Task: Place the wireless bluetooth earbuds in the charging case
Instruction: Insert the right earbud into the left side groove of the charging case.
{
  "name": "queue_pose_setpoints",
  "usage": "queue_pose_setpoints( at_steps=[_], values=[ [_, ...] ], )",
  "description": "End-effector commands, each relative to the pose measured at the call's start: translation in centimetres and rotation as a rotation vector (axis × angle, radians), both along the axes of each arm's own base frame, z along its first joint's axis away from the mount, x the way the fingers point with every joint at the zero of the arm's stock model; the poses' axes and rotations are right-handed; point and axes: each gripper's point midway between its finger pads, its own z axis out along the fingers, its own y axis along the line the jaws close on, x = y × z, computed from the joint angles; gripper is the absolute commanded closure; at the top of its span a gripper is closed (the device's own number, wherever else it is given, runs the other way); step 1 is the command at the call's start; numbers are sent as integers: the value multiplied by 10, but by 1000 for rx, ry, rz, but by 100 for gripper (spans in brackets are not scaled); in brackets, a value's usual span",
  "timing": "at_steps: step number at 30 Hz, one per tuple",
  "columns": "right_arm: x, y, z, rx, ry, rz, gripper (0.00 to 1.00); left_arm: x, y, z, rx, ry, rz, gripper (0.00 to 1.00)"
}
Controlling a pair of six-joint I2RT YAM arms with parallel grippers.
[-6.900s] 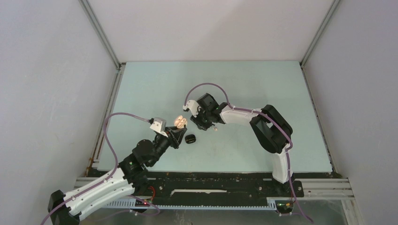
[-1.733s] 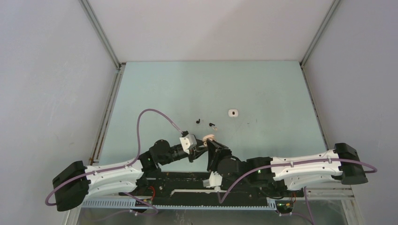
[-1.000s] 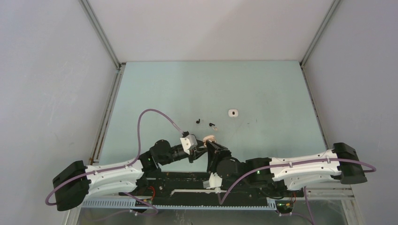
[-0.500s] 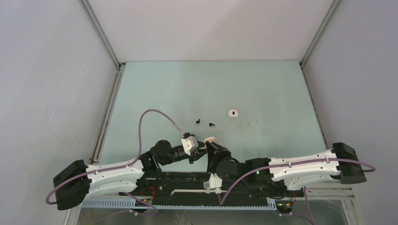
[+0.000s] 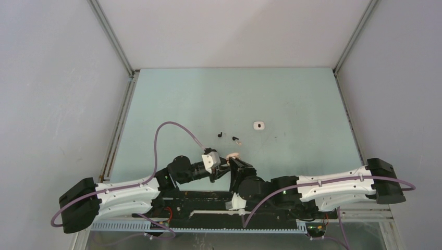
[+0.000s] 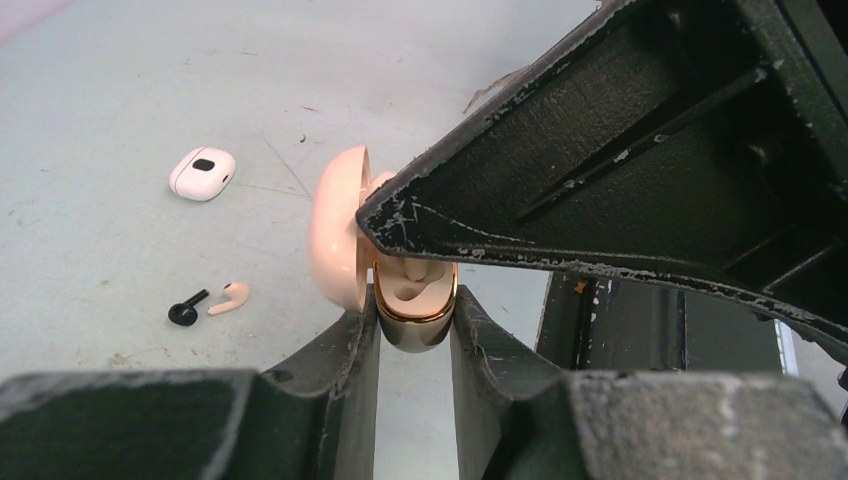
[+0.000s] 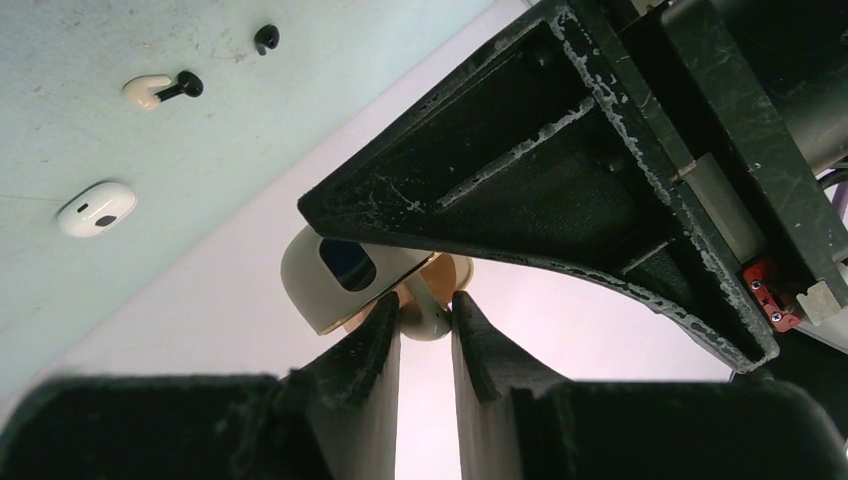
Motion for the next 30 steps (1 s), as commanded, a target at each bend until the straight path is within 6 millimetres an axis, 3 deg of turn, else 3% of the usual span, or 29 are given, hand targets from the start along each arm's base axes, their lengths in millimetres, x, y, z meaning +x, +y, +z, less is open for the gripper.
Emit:
queue_pose_setpoints(
  at_steps=[1, 10, 20, 27, 30],
  values=[
    [-3, 14, 21, 74, -3, 12, 100, -5, -5, 24, -73, -67, -38, 99],
    [-7, 17, 27, 96, 15, 18, 100, -7, -5, 23, -69, -68, -45, 100],
    [-8, 9, 11, 20, 33, 14, 100, -8, -5, 25, -74, -80, -48, 100],
    [-12, 2, 1, -38, 72, 32, 86, -10, -5, 23, -60, -112, -57, 99],
    [-13, 3, 2, -46, 89, 29, 85, -12, -7, 22, -55, -117, -66, 99]
  ],
)
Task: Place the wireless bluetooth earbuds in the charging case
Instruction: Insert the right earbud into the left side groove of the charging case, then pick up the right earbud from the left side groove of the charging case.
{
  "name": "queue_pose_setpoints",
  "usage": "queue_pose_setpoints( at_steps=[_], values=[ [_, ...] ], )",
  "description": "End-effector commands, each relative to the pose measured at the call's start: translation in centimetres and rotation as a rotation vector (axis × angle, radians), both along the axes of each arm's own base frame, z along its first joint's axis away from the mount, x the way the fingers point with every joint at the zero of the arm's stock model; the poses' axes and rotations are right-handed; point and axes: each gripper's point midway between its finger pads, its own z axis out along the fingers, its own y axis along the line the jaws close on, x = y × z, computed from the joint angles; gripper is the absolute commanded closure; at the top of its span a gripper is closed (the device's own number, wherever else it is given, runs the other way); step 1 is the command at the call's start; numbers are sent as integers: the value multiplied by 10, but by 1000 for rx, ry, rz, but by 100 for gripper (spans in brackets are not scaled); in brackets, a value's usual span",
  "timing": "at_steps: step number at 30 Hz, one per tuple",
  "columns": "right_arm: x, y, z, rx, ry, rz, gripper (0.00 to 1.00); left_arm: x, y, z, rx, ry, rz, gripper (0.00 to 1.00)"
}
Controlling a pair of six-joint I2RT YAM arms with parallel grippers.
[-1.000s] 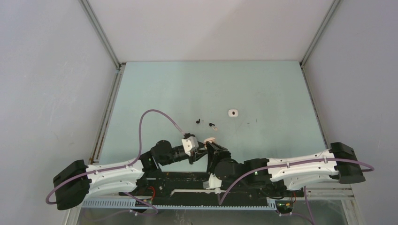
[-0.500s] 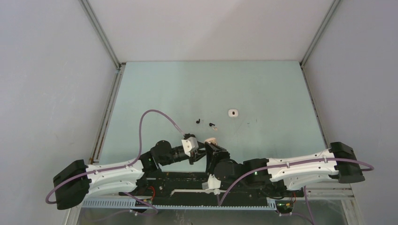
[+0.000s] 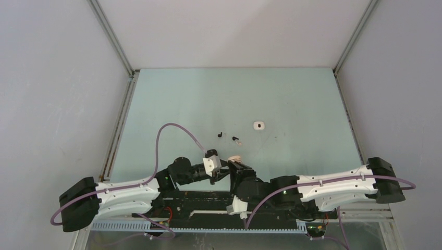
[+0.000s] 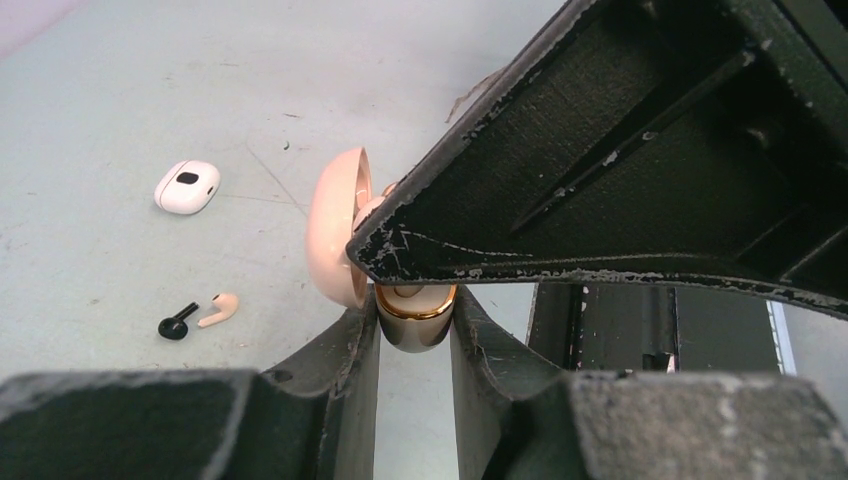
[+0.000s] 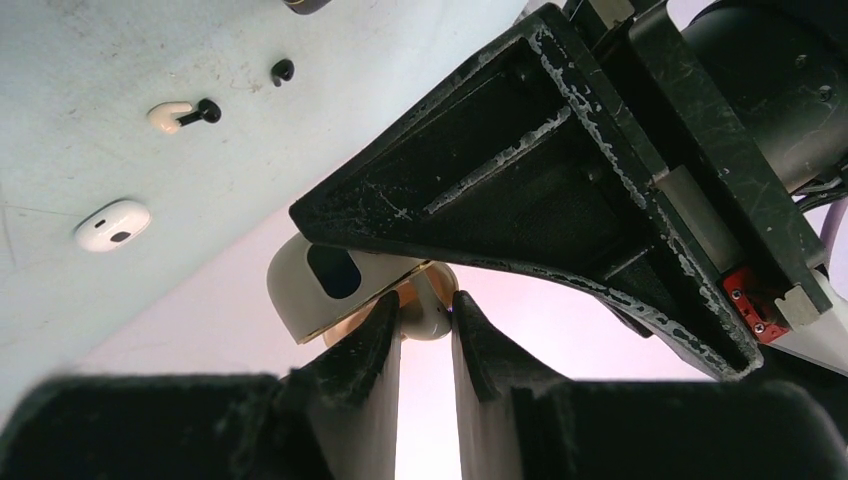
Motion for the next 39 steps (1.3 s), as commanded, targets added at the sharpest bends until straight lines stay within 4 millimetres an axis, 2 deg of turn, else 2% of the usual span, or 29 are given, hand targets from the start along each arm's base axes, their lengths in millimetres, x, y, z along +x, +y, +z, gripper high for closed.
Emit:
queue_pose_setpoints(
  at_steps=[1, 7, 13, 26, 33, 34, 36, 37, 39],
  values=[
    [-4, 0, 6, -17, 42, -3, 84, -4, -4, 23, -66, -82, -28, 100],
    [-4, 3, 9, -26, 49, -9, 83, -6, -3, 26, -78, -90, -29, 100],
    [-4, 3, 9, -36, 55, -9, 74, -8, -1, 30, -109, -87, -26, 100],
    [-2, 8, 29, 11, 44, -20, 62, -8, -2, 30, -110, -78, -29, 100],
    [-1, 3, 40, 35, 28, -21, 56, -4, 0, 31, -113, -71, -2, 100],
    [-1, 2, 44, 45, 26, -21, 53, -4, 0, 30, -113, -71, 0, 100],
    [-2, 1, 54, 80, 39, -33, 31, -3, 0, 30, -111, -68, 3, 100],
    [-2, 1, 60, 100, 52, -45, 5, -3, 0, 30, -110, -67, 3, 100],
    [-1, -2, 69, 111, 68, -76, 0, -3, 0, 28, -107, -66, 5, 100]
  ],
)
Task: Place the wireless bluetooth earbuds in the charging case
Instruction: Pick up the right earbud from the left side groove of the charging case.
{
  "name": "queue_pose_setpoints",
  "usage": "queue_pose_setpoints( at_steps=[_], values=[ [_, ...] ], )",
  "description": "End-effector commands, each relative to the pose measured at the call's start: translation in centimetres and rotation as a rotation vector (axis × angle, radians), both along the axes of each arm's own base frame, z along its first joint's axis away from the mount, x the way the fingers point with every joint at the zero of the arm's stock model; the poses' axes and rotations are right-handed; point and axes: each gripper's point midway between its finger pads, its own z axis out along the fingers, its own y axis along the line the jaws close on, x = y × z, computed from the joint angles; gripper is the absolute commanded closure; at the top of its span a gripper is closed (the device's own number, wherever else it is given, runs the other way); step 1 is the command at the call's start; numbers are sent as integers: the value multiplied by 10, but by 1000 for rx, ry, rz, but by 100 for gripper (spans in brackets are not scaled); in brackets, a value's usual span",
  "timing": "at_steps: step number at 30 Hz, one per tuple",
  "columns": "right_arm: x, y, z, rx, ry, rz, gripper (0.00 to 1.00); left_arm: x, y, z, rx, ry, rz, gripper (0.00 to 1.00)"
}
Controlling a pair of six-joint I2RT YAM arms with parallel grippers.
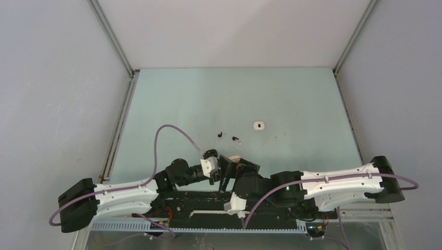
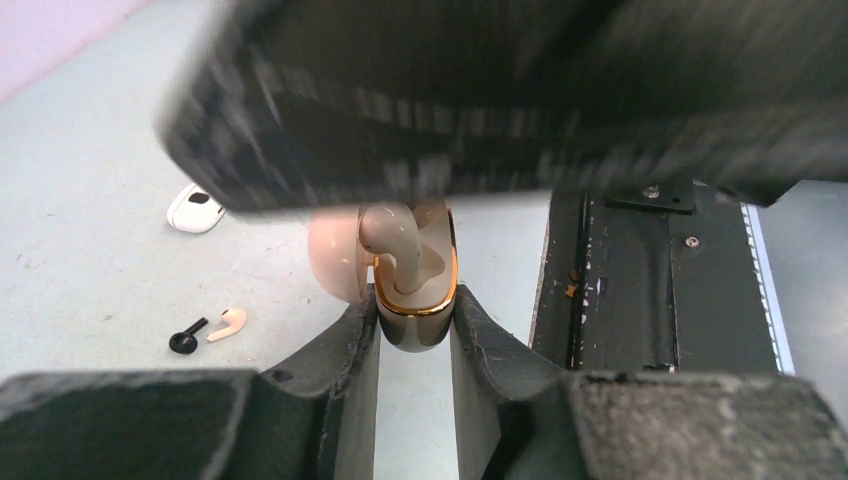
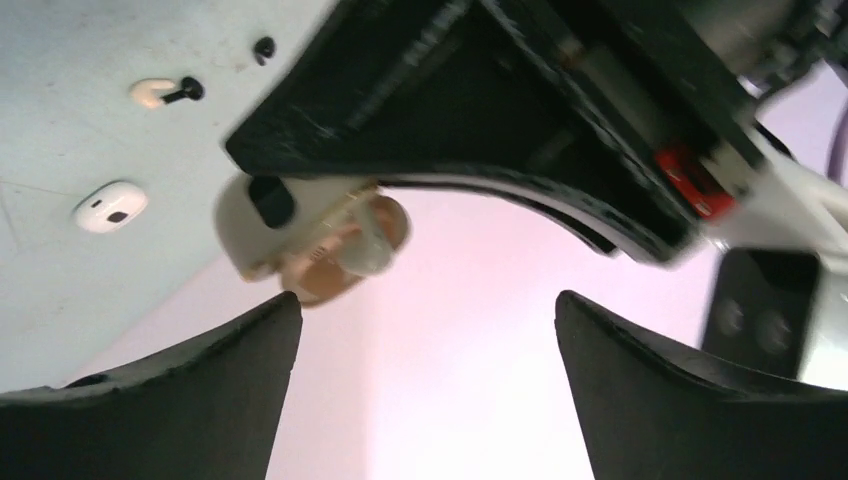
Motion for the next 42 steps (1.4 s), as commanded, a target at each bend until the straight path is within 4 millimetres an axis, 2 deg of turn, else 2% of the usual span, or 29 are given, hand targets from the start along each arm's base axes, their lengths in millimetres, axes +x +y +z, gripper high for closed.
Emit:
queue_pose_setpoints(
  at_steps=[1, 4, 6, 11, 15, 17, 18, 20, 22, 24, 26, 28, 32, 38, 42],
  values=[
    [2, -5, 46, 111, 23, -71, 0, 1, -2, 21, -73, -32, 9, 100],
    [3, -16, 54, 113, 48, -98, 0, 2, -2, 19, -69, -30, 14, 100],
    [4, -30, 60, 124, 68, -120, 0, 3, -1, 19, -68, -31, 19, 100],
    [16, -85, 56, 178, 227, -263, 0, 3, -2, 18, -69, -30, 19, 100],
    [49, -125, 74, 422, 452, -470, 4, 0, -4, 15, -72, -30, -4, 100],
    [63, -132, 95, 578, 617, -556, 10, -3, -6, 13, -70, -33, -22, 100],
    [71, -134, 102, 655, 729, -632, 14, -4, -8, 10, -62, -29, -33, 100],
    [74, -132, 122, 773, 965, -693, 24, -6, -12, 5, -45, -26, -56, 100],
    [75, -125, 131, 813, 1194, -748, 35, -7, -17, -1, -21, -15, -77, 100],
    [63, -114, 123, 762, 1413, -757, 47, -8, -20, -5, -6, -4, -92, 100],
    [43, -106, 112, 725, 1575, -706, 51, -7, -22, -7, -9, 4, -93, 100],
    [30, -104, 101, 734, 1637, -638, 52, -7, -22, -4, -28, 10, -98, 100],
    [17, -109, 77, 694, 1648, -614, 57, -14, -24, 14, -76, 27, -143, 100],
    [3, -102, 83, 662, 1709, -490, 60, -21, -34, 33, -115, 93, -196, 100],
    [-10, -94, 74, 577, 1751, -425, 59, -21, -39, 46, -144, 114, -203, 100]
  ],
)
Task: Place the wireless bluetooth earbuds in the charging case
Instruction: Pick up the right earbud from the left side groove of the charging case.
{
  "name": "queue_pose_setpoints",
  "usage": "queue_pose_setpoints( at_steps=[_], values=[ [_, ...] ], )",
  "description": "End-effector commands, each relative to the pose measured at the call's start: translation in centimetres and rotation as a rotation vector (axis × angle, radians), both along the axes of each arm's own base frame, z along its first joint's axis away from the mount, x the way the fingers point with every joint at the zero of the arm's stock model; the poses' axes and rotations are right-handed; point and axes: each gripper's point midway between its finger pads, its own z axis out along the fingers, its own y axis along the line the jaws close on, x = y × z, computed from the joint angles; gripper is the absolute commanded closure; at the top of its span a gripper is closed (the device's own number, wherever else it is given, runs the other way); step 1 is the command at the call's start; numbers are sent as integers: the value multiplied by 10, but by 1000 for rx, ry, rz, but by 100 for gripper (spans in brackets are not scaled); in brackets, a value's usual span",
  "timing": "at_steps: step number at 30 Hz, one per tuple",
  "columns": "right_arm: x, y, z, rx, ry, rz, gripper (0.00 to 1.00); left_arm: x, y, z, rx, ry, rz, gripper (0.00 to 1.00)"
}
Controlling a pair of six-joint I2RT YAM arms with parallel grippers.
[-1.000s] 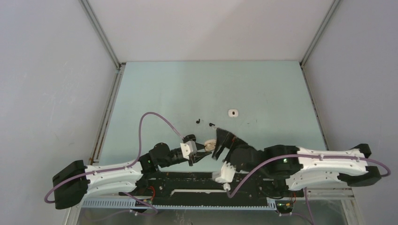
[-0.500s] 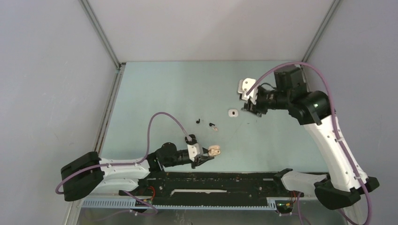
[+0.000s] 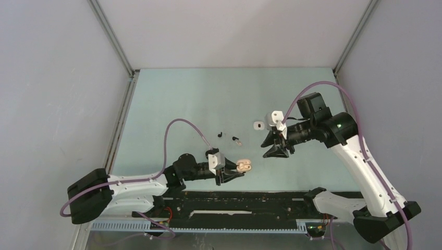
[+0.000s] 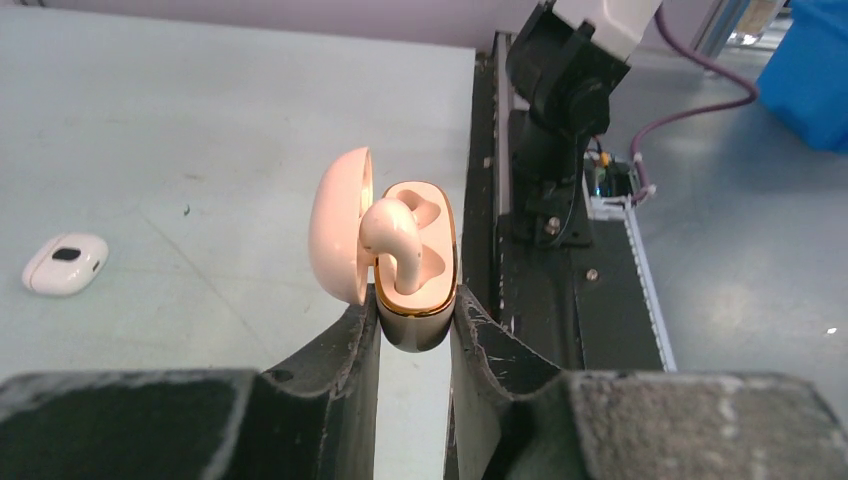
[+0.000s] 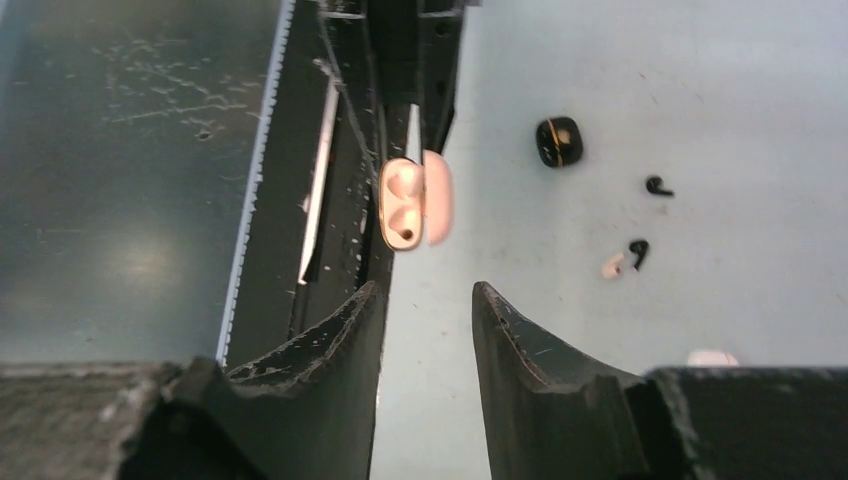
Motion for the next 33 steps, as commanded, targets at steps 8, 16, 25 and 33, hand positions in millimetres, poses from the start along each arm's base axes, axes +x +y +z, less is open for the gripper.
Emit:
queue_pose_setpoints(
  at_steps=[8, 16, 25, 33],
  values=[
    [-22, 36, -7, 78, -44, 154, 52, 9, -9, 51, -97, 15, 28, 100],
    [-25, 45, -24, 50, -106, 156, 47, 13, -11, 50, -69, 36, 49, 100],
    [-27, 47, -32, 23, -127, 165, 45, 11, -12, 56, -73, 43, 36, 100],
    [-29, 53, -38, -4, -137, 183, 43, 11, -13, 55, -70, 47, 33, 100]
  ],
)
